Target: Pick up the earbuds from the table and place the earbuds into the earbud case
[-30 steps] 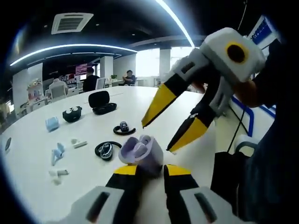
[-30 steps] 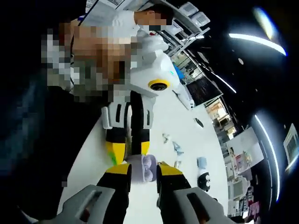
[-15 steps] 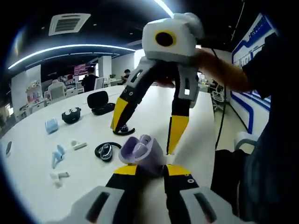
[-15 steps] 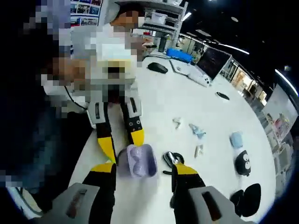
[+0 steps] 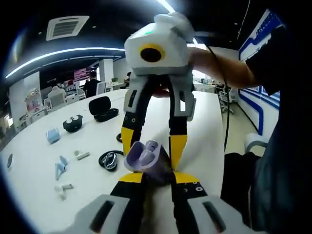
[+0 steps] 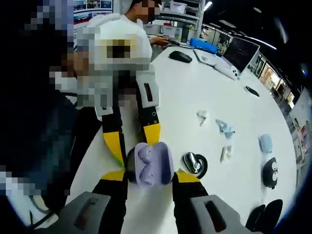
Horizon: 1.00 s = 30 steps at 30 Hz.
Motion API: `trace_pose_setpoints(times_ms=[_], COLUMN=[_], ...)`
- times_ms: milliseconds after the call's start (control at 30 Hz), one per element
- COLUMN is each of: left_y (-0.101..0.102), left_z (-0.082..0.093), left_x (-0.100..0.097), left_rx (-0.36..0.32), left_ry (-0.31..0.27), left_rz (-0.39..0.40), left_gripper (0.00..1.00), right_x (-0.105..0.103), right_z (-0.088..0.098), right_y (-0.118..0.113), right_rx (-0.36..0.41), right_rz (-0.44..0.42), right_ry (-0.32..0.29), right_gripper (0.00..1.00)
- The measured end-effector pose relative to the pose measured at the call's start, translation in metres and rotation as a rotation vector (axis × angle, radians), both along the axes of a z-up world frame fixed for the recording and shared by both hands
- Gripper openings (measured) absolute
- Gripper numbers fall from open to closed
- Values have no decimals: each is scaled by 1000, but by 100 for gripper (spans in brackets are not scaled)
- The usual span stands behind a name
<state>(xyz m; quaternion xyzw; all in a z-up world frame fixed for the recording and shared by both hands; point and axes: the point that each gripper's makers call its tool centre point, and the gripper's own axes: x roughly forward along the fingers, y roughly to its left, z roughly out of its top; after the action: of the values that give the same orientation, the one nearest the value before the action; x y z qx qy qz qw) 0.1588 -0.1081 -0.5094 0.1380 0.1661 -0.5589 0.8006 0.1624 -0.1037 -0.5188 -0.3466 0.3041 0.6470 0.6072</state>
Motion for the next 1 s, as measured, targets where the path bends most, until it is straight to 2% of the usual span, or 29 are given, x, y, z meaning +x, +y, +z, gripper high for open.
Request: trace_pose_setpoints(times_ms=[100, 300, 500, 633, 867, 1000], left_y=[0, 0, 0, -1, -2, -2], left_z=[0, -1, -2, -2, -2, -1], left_x=[0, 1, 0, 1, 1, 2], left_rx=[-2, -11, -15, -14, -16, -23], left_ry=[3, 18, 31, 34, 35, 48], left_rz=[0, 3, 5, 5, 5, 13], left_gripper=[22, 21, 20, 20, 21, 21], right_x=[-1, -2, -6, -10, -9, -8], right_z=[0, 3, 8, 15, 17, 20], right_y=[1, 2, 3, 5, 4, 5], right_rx=[2, -1, 30, 65, 72, 76], right_rz=[3, 40, 63, 69, 84, 109], right_ry=[-26, -139, -232, -265, -344, -424], right_gripper=[35, 35, 32, 29, 29, 28])
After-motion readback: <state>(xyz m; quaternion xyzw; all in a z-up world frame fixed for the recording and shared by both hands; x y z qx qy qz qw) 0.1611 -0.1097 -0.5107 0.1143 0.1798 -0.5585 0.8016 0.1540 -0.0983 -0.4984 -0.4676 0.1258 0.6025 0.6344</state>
